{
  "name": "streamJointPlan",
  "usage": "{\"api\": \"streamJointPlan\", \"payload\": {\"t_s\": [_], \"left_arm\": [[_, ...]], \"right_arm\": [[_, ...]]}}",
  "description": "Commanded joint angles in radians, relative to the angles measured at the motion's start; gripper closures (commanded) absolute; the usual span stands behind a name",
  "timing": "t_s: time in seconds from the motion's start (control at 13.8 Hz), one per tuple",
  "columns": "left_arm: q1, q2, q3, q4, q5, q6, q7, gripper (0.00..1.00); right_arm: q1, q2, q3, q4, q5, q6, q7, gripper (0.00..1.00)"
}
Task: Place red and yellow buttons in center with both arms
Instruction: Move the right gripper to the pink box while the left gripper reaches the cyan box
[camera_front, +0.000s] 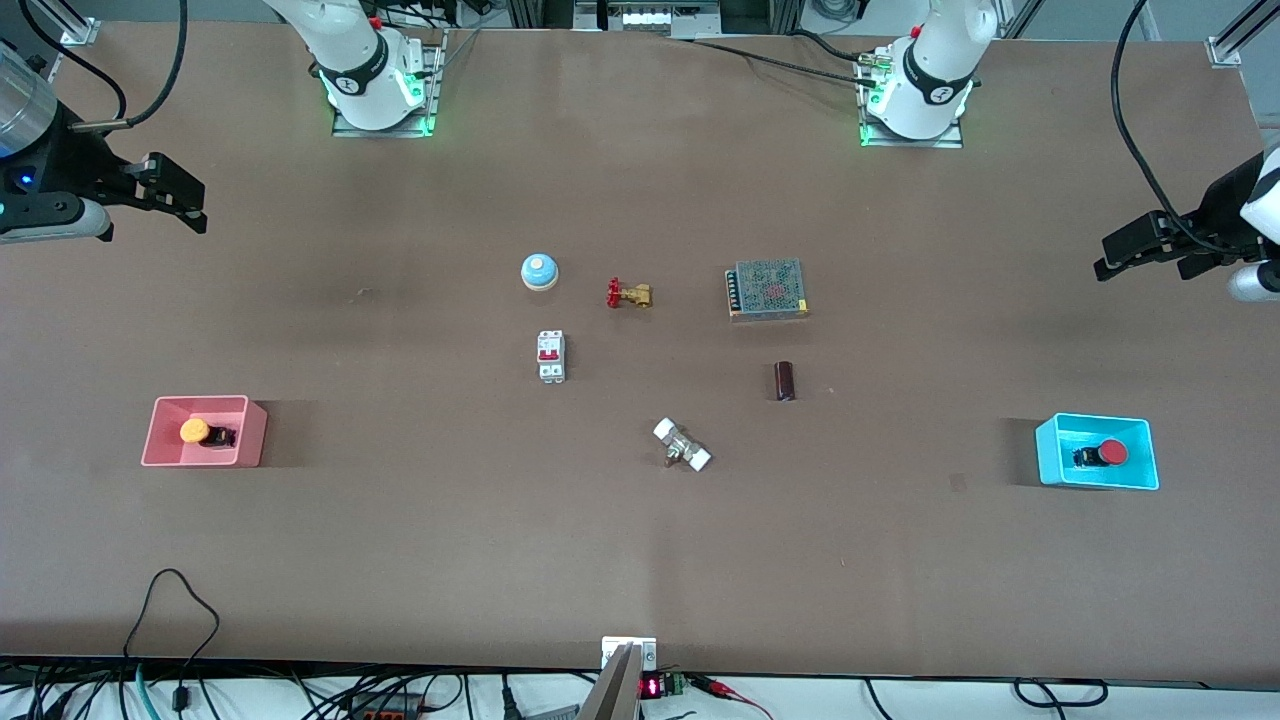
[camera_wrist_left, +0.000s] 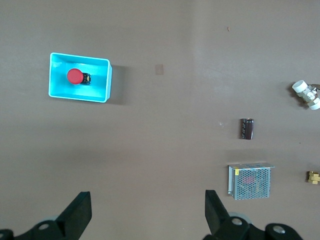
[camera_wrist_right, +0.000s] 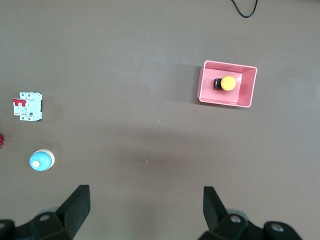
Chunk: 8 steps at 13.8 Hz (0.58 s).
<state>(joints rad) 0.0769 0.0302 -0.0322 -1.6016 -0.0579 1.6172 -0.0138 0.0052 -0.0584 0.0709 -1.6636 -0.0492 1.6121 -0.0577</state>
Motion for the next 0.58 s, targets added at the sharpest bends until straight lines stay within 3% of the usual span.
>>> {"api": "streamJointPlan", "payload": {"t_s": [0.0,0.29,0.51], "left_arm": [[0.007,-0.035,-0.009,-0.035,0.021,-0.005,0.001,0.00],[0.007,0.003,-0.003,-0.017,0.026,0.004,0.000,0.00],[0.011,0.100,0.003,0.012,0.041,0.007,0.006,0.00]], "right_arm": [[0.003,-0.005,-0.005,0.008,0.002,-0.018,-0.002,0.00],[-0.001,0.003,-0.010,0.008,0.011,-0.015,-0.002,0.00],[-0.031,0.006,-0.028,0.008,0.122,-0.009,-0.002,0.00]]}}
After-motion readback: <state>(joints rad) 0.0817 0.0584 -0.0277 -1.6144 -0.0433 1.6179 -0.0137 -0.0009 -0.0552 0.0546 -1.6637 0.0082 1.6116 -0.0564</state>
